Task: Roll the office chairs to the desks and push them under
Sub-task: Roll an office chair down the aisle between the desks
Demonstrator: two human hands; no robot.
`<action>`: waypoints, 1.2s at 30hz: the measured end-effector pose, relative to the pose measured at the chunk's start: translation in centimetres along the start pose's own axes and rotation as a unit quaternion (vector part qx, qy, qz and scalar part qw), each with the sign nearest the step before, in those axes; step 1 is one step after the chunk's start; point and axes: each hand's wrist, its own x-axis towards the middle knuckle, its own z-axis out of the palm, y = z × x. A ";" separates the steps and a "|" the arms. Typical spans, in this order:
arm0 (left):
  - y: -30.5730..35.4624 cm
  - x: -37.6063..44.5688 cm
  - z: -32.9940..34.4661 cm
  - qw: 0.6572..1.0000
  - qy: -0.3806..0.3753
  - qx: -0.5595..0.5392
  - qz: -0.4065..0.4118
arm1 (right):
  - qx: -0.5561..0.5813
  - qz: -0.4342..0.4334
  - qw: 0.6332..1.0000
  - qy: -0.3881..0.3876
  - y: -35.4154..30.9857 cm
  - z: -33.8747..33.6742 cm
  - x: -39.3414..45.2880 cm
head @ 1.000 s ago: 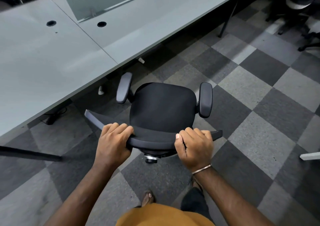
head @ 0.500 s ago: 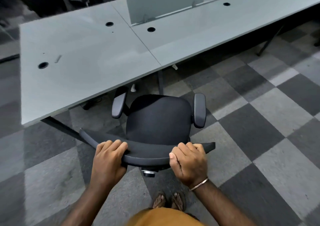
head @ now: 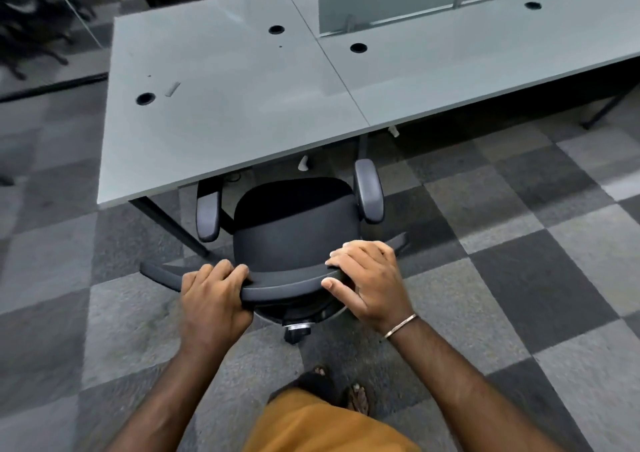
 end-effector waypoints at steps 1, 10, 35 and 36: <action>-0.1 0.4 0.1 1.000 0.003 0.005 -0.003 | 0.000 -0.005 1.000 -0.006 0.3 0.2 0.5; -3.2 6.7 1.5 0.999 0.021 0.027 -0.032 | -0.030 -0.001 0.999 -0.031 2.0 3.6 7.3; -14.6 30.2 5.7 0.995 -0.004 0.041 -0.086 | -0.086 0.130 0.982 -0.105 2.9 14.9 32.2; -14.8 30.2 5.7 0.996 -0.002 0.042 -0.084 | -0.088 0.126 0.983 -0.102 3.0 15.2 32.2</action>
